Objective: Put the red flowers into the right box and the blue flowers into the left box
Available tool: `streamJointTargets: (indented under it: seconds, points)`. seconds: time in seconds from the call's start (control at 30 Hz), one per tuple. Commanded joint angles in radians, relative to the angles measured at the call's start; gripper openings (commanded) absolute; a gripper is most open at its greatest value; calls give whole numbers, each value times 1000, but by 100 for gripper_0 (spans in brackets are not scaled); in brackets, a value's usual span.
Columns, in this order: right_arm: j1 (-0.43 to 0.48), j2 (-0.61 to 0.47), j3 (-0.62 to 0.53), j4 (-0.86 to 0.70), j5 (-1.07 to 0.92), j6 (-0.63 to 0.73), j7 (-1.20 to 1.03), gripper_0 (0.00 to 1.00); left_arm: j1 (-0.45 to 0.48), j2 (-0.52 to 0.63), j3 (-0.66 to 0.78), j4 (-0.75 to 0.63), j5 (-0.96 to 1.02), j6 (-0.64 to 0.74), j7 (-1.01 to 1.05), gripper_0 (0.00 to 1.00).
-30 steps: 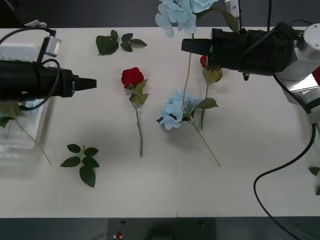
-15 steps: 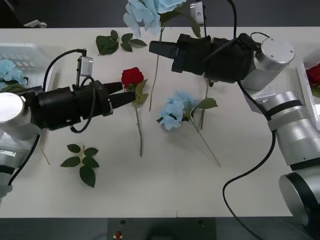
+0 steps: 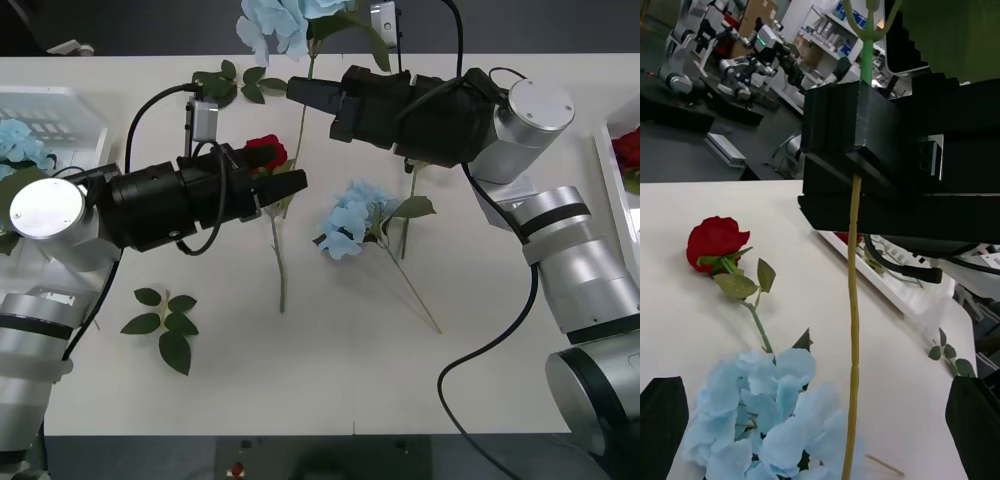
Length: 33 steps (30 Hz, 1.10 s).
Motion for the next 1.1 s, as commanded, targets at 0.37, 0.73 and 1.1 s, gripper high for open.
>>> streamJointTargets:
  seconds: [0.37, 0.73, 1.1]
  points:
    - [-37, 0, -7, -18, -16, -14, 28, 0, -99, -80, -23, 112, -72, -10, -18, 0]
    - [-37, -1, -7, -18, -22, -15, 30, 0, -105, -74, -68, 112, -67, -13, 64, 0]
    - [-37, -4, -7, -18, -25, -24, 28, 41, -108, -54, -107, 112, -35, -3, 80, 0]
